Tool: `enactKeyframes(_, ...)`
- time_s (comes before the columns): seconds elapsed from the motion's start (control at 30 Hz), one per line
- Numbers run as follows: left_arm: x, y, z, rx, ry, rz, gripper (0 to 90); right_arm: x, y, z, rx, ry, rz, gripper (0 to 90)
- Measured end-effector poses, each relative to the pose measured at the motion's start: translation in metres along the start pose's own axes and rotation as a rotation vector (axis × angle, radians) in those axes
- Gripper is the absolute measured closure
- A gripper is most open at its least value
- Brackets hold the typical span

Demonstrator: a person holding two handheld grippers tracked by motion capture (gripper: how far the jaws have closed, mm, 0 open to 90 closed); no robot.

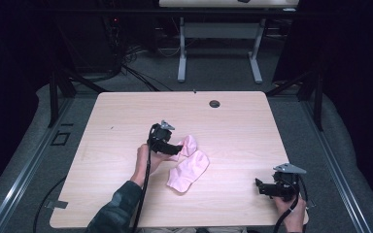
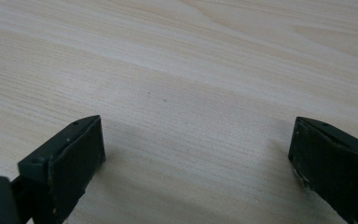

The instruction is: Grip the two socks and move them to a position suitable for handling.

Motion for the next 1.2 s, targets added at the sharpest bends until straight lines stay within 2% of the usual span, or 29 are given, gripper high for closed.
enactKeyframes(0.03, -0.011, -0.002, 0.001, 0.008, 0.018, 0.023, 18.5, 0.000, 0.000, 0.000, -0.001, -0.005, -0.004, 2.5)
enactKeyframes(0.1, -0.030, -0.010, 0.002, 0.011, 0.041, 0.051, 14.8, 0.000, 0.000, -0.001, -0.004, -0.015, -0.008, 0.5)
enactKeyframes(0.17, -0.043, -0.023, 0.003, 0.018, 0.075, 0.048, 10.2, 0.000, 0.000, -0.001, -0.009, -0.016, -0.010, 0.0)
enactKeyframes(0.2, -0.048, -0.031, 0.003, 0.012, 0.086, 0.048, 5.3, 0.000, 0.001, -0.002, -0.011, -0.022, -0.008, 0.0)
enactKeyframes(0.23, -0.052, -0.039, 0.002, 0.005, 0.098, 0.046, 5.3, 0.000, 0.001, -0.002, -0.011, -0.022, -0.008, 0.0)
enactKeyframes(0.27, -0.060, -0.058, -0.001, -0.004, 0.128, 0.031, 1.6, 0.000, 0.001, -0.002, -0.017, -0.027, -0.012, 0.0)
enactKeyframes(0.3, -0.060, -0.058, -0.001, -0.004, 0.128, 0.031, 1.2, 0.000, 0.001, -0.002, -0.017, -0.027, -0.012, 0.0)
enactKeyframes(0.37, -0.065, -0.077, -0.006, -0.033, 0.152, 0.030, 0.8, 0.000, 0.001, -0.002, -0.018, -0.024, -0.013, 0.0)
enactKeyframes(0.43, -0.066, -0.093, -0.012, -0.057, 0.164, 0.007, 0.3, 0.000, 0.001, -0.002, -0.017, -0.023, -0.015, 0.0)
enactKeyframes(0.47, -0.067, -0.109, -0.015, -0.085, 0.175, -0.004, 0.3, 0.000, 0.001, -0.002, -0.017, -0.017, -0.014, 0.0)
enactKeyframes(0.53, -0.067, -0.123, -0.017, -0.112, 0.184, 0.000, 0.5, 0.000, 0.001, -0.002, -0.016, -0.017, -0.014, 0.0)
enactKeyframes(0.77, -0.064, -0.145, -0.017, -0.155, 0.228, 0.001, 0.4, 0.000, 0.001, -0.002, -0.016, -0.009, -0.013, 0.0)
enactKeyframes(0.87, -0.060, -0.148, -0.015, -0.153, 0.246, -0.008, 0.3, 0.000, 0.002, -0.002, -0.018, -0.008, -0.016, 0.0)
enactKeyframes(0.93, -0.057, -0.150, -0.015, -0.166, 0.238, -0.014, 0.3, 0.000, 0.002, -0.002, -0.018, -0.002, -0.020, 0.0)
enactKeyframes(1.0, -0.055, -0.151, -0.015, -0.157, 0.232, -0.038, 0.3, 0.000, 0.003, -0.003, -0.018, 0.000, -0.013, 0.0)
enactKeyframes(1.07, -0.055, -0.152, -0.016, -0.163, 0.225, -0.033, 0.2, -0.003, 0.004, -0.004, -0.014, -0.008, -0.004, 0.0)
enactKeyframes(1.1, -0.055, -0.153, -0.016, -0.167, 0.235, -0.018, 0.2, -0.004, 0.005, -0.005, -0.009, 0.010, 0.007, 0.0)
enactKeyframes(1.17, -0.054, -0.154, -0.015, -0.171, 0.239, 0.002, 0.2, -0.011, 0.013, -0.017, -0.024, 0.048, 0.020, 0.0)
enactKeyframes(1.2, -0.054, -0.154, -0.015, -0.171, 0.239, 0.002, 0.2, -0.011, 0.013, -0.017, -0.024, 0.048, 0.020, 0.0)
Point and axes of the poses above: each handheld gripper's, and its own axes: x roughly forward along the jaws, y roughly out of its top, z roughly to its right, the point moved 2 cm from there along x, roughly forward along the jaws, and after that the axes turned 1 degree about -z, right-handed, at the moved point
